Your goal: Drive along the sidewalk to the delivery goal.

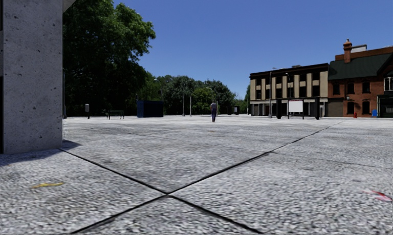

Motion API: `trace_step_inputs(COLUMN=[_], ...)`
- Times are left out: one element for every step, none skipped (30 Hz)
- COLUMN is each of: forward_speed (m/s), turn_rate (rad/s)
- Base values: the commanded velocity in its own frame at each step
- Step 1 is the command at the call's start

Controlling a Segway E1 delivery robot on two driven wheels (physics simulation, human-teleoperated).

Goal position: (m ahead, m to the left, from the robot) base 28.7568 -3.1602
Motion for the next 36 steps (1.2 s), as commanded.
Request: trace_step_inputs(forward_speed=[2.00,2.00,2.00,2.00,2.00,2.00,2.00,2.00,2.00,2.00,2.00,2.00,2.00,2.00,2.00,2.00,2.00,2.00,2.00,2.00,2.00,2.00,2.00,2.00,2.00,2.00,2.00,2.00,2.00,2.00,2.00,2.00,2.00,2.00,2.00,2.00], turn_rate=[0.00,0.00,0.00,0.00,0.00,0.00,0.00,0.00,0.00,0.00,0.00,0.00,0.00,0.00,0.00,0.00,0.00,0.00,0.00,0.00,0.00,0.00,0.00,0.00,0.00,0.00,0.00,0.00,0.00,0.00,0.00,0.00,0.00,0.00,0.00,0.00])
